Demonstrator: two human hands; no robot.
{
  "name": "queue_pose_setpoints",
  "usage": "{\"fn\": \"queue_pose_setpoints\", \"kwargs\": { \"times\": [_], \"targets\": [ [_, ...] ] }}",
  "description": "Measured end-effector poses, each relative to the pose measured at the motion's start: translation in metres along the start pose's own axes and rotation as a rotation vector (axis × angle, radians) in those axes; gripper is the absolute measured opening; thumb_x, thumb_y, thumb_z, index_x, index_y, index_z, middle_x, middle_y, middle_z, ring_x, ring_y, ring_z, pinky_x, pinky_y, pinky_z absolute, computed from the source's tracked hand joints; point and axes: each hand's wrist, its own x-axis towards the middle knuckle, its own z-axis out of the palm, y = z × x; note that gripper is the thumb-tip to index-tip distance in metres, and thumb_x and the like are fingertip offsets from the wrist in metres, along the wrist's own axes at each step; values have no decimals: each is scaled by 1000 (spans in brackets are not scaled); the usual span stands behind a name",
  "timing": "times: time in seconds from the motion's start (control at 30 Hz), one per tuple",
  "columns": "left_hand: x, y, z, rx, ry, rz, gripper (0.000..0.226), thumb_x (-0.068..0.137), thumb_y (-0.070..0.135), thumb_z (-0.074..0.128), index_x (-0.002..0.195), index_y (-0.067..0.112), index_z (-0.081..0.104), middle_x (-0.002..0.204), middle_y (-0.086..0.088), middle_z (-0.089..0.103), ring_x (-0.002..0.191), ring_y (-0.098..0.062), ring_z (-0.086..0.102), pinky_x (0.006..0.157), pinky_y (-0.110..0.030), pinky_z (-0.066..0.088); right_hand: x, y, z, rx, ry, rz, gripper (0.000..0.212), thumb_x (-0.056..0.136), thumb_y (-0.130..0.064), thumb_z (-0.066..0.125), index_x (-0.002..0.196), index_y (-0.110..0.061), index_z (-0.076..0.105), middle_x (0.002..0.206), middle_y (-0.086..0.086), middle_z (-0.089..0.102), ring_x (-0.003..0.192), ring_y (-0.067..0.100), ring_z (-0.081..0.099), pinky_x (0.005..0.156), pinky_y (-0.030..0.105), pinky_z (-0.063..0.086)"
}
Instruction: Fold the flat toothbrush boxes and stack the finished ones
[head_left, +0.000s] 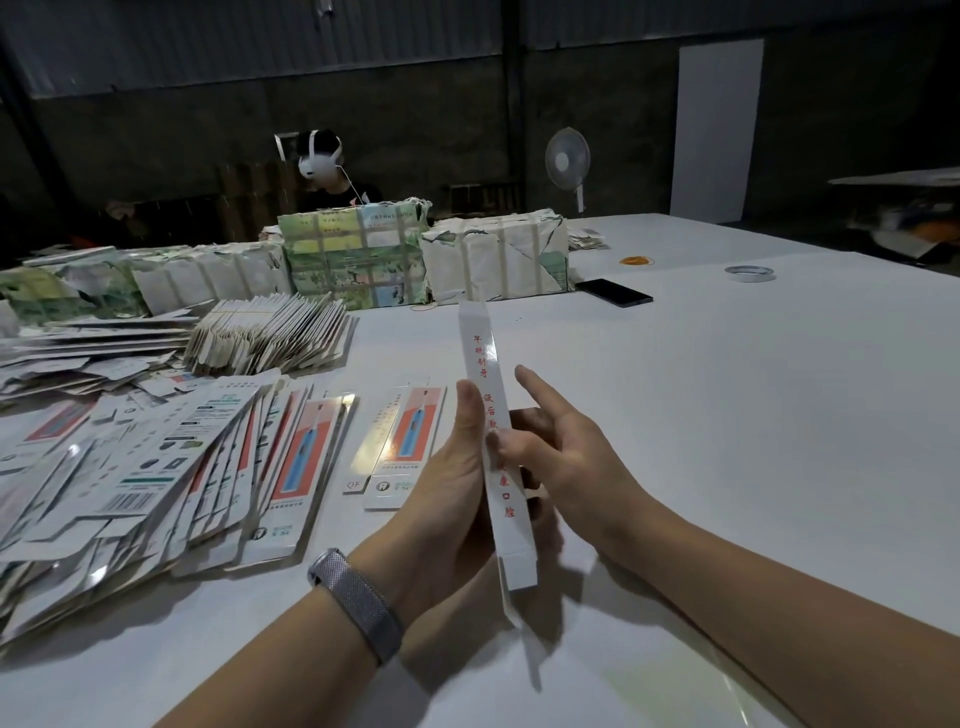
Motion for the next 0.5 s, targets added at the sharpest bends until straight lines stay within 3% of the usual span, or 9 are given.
{"fn": "queue_pose_setpoints", "kwargs": {
  "times": [0.1, 0.27, 0.4, 0.5],
  "targets": [
    [0, 2, -4, 23, -11, -28, 69, 60, 73, 58, 114, 30, 60, 90, -11, 78, 87, -34, 76, 69, -47, 64, -1, -3, -2, 25, 2, 11, 90, 77, -50, 68, 153, -46, 21, 120, -8, 68, 103, 12, 71, 79, 32, 62],
    [1, 3, 1, 15, 75, 29, 67, 67, 62, 68, 122, 25, 60, 85, -10, 76, 82, -33, 77, 67, -44, 63, -4, -4, -1, 83, -36, 14, 82, 79, -45, 66, 150, -47, 26, 113, -11, 70, 103, 12, 70, 80, 26, 59],
    [1, 3, 6, -8, 110, 84, 71, 59, 54, 76, 119, 22, 57, 72, -4, 74, 76, -28, 77, 56, -39, 61, -5, -7, -1, 57, -59, 4, 97, 68, -50, 72, 154, -42, 27, 125, -3, 67, 108, 20, 69, 95, 47, 56],
    [2, 2, 6, 43, 101, 54, 83, 59, 58, 76, 132, 26, 51, 90, -9, 75, 82, -29, 77, 64, -43, 62, -3, -9, -3, 72, -46, 0, 91, 74, -32, 69, 154, -39, 27, 114, -1, 72, 99, 24, 73, 92, 48, 58]
  ]
}}
